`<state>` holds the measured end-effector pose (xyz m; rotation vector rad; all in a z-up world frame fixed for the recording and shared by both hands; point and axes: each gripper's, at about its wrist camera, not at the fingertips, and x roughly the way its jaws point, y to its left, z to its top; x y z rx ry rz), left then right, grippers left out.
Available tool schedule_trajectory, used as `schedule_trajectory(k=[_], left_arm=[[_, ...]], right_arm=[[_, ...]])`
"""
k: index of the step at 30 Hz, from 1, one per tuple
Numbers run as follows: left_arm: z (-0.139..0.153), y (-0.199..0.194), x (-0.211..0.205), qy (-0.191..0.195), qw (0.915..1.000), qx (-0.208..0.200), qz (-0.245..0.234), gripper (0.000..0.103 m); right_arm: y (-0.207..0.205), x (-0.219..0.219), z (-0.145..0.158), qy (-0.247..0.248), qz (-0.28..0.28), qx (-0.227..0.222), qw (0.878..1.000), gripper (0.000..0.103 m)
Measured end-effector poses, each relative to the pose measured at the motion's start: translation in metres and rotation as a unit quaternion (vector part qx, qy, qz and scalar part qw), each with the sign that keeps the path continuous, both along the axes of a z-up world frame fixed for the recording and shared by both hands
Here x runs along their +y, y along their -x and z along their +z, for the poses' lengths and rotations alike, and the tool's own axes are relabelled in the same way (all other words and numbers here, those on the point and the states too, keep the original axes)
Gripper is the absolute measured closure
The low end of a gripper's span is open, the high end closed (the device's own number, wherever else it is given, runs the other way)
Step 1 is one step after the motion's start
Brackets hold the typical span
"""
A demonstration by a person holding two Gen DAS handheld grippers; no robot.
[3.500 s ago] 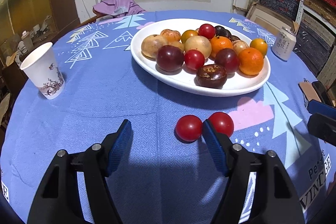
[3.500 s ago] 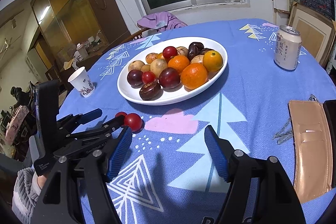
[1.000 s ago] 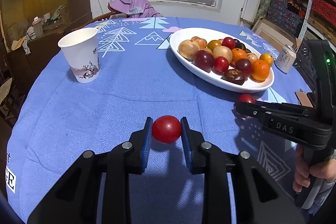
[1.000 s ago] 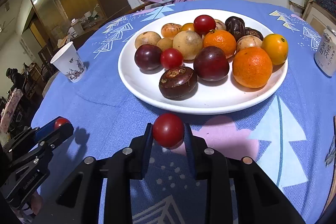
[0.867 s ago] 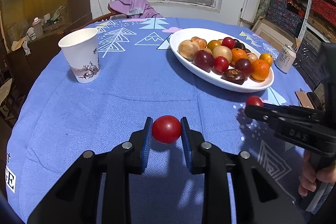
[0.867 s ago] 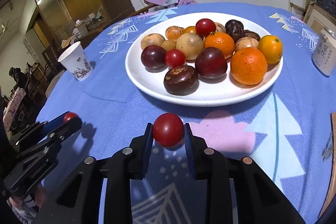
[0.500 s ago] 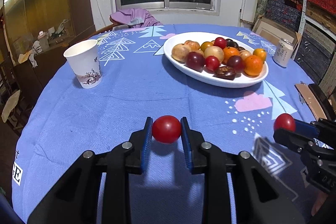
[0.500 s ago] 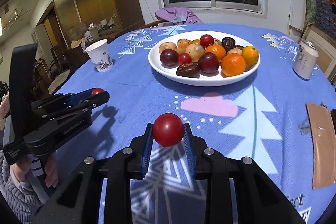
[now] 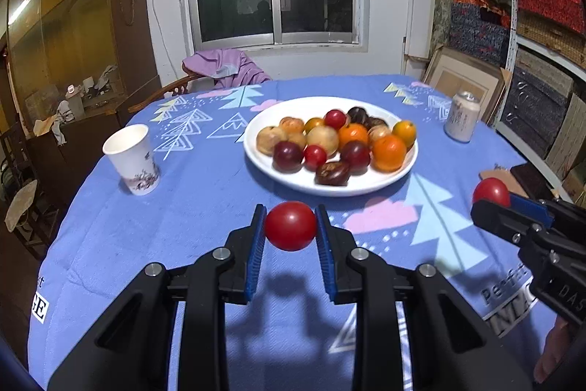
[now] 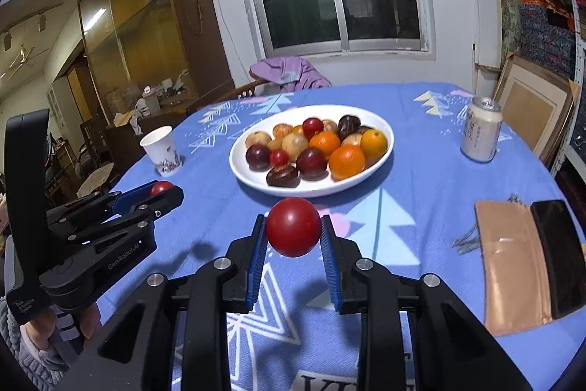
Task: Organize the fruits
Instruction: 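Carry both tomatoes onto the white plate and open both tools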
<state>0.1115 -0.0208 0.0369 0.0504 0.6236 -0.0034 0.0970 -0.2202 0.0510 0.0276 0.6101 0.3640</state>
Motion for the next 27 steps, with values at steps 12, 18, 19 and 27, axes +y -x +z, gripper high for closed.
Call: schedule_trajectory(k=[12, 18, 19, 27], left_arm=[[-0.013, -0.016, -0.020, 0.002, 0.9999, 0.014, -0.009, 0.077], [-0.013, -0.017, -0.016, 0.008, 0.9999, 0.013, -0.006, 0.077], [-0.012, -0.017, -0.015, 0.009, 0.9999, 0.011, -0.006, 0.077], [-0.005, -0.019, -0.013, 0.000, 1.0000, 0.006, -0.005, 0.077]], right_arm=[[-0.001, -0.007, -0.007, 0.000, -0.001, -0.001, 1.000, 0.073], [-0.003, -0.006, -0.008, 0.001, -0.005, 0.004, 1.000, 0.073], [-0.003, -0.007, -0.008, 0.001, -0.005, 0.004, 1.000, 0.073], [-0.010, -0.006, -0.004, -0.004, -0.002, 0.012, 1.000, 0.073]])
